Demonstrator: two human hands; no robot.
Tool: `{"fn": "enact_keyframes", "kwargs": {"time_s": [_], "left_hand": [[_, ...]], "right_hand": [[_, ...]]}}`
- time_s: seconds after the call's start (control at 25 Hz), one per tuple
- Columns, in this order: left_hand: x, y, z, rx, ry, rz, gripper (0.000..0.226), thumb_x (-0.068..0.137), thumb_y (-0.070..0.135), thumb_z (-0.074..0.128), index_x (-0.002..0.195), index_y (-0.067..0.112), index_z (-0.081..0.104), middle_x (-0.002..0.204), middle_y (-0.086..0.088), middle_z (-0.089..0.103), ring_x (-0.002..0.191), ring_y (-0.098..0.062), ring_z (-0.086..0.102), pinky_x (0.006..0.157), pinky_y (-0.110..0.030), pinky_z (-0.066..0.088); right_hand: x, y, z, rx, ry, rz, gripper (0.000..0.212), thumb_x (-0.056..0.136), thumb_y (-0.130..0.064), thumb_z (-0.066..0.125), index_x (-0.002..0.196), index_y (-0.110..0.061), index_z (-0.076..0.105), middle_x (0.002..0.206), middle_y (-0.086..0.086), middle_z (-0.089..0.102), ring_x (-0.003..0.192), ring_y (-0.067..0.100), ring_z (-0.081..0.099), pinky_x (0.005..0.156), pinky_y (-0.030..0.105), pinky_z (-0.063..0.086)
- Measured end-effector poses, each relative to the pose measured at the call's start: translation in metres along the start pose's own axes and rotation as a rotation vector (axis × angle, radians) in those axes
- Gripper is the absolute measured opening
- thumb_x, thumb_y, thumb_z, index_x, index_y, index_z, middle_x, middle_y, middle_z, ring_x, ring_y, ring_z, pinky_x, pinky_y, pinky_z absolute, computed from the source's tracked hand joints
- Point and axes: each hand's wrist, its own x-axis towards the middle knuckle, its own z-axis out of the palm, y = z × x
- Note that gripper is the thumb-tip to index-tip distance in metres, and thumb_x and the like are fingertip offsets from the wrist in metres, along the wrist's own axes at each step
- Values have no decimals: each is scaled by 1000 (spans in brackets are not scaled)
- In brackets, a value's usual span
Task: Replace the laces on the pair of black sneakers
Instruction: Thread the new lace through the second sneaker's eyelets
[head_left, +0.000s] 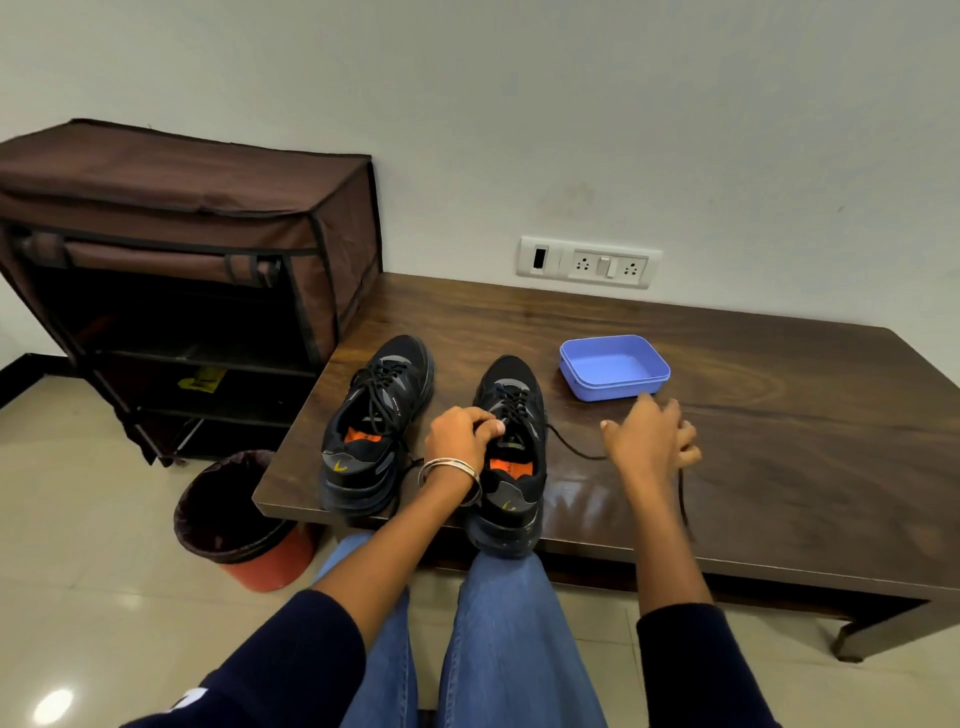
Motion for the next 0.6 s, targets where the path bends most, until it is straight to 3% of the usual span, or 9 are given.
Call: {"fn": "enact_keyframes", "kwargs": {"time_s": [0.04, 0.12, 0.24, 0.36, 0.52, 0.6], "left_hand": [[2, -1, -2, -25, -8, -25, 15, 86, 30, 67, 95, 19, 74, 97, -3, 70, 92, -22, 64, 81, -33, 51], [6, -3, -8, -28, -40, -65, 10, 89, 23, 64, 85, 17, 72, 91, -5, 71, 90, -23, 66, 80, -33, 52], [15, 4, -13, 79, -135, -74, 18, 94, 21, 55, 91, 10, 68, 101, -13, 68, 97, -31, 62, 83, -37, 51], [22, 6, -16, 172, -200, -110, 29, 96, 22, 45, 104, 4, 67, 109, -15, 67, 101, -36, 61, 86, -39, 51], [30, -6, -17, -36, -213, -197, 24, 90, 21, 55, 71, 14, 69, 84, -10, 72, 83, -29, 69, 78, -41, 57], [29, -6, -17, -141, -189, -227, 25, 88, 17, 61, 64, 15, 68, 74, -7, 72, 74, -25, 69, 72, -37, 58]], "right_hand": [[-2, -3, 7, 23, -7, -80, 29, 88, -27, 68, 112, -13, 63, 137, 13, 50, 129, 37, 38, 104, 48, 30], [-8, -14, 22, 258, -137, -189, 23, 89, -29, 67, 90, -6, 70, 105, 15, 69, 104, 31, 58, 88, 37, 44], [-18, -26, 44, 422, -276, -114, 53, 90, -42, 65, 53, -5, 54, 63, 11, 60, 68, 27, 55, 63, 33, 43], [-16, -25, 61, 408, -237, -38, 48, 90, -34, 66, 49, -13, 52, 61, 8, 57, 69, 28, 54, 60, 30, 37], [-15, -20, 69, 718, -292, 109, 49, 88, -41, 67, 64, 2, 62, 61, 7, 56, 60, 21, 49, 60, 34, 38], [-18, -26, 68, 842, -323, 205, 49, 82, -43, 73, 64, 1, 63, 60, 7, 59, 56, 22, 53, 58, 34, 45]]}}
